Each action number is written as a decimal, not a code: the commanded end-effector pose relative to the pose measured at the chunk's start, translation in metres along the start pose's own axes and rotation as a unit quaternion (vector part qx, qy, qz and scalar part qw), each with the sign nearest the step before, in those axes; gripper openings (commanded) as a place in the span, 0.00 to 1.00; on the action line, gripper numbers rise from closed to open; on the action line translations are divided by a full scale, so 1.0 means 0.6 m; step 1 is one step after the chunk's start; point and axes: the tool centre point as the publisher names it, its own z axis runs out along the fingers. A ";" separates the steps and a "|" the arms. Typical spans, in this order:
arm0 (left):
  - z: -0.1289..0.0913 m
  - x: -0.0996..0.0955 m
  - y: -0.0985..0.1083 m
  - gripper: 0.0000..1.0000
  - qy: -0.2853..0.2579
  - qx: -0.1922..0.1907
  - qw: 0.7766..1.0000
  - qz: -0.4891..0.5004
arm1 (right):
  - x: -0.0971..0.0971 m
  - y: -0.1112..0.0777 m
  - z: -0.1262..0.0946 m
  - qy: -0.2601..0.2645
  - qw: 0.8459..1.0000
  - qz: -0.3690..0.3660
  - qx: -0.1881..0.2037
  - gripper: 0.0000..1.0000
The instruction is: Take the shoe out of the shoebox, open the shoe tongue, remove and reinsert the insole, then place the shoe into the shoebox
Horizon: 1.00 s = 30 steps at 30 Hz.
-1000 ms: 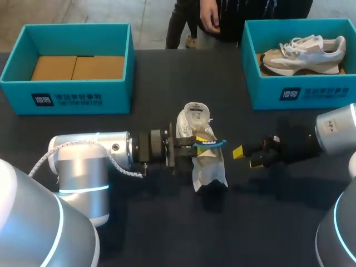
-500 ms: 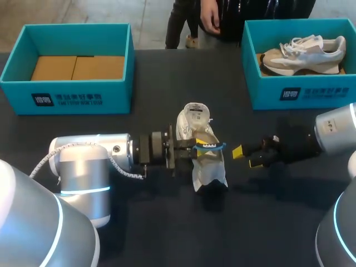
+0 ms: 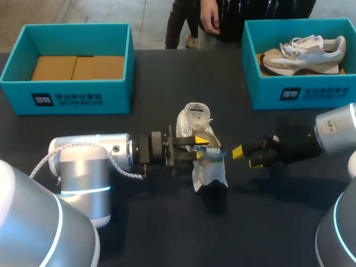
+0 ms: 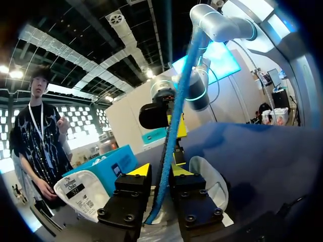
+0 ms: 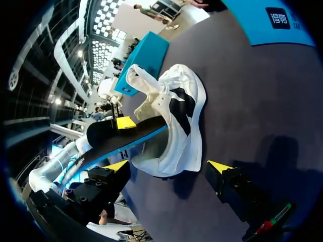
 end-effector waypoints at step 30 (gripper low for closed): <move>-0.004 0.004 0.002 0.00 0.012 -0.005 1.000 0.018 | 0.002 -0.001 0.000 -0.001 1.000 0.000 -0.001 1.00</move>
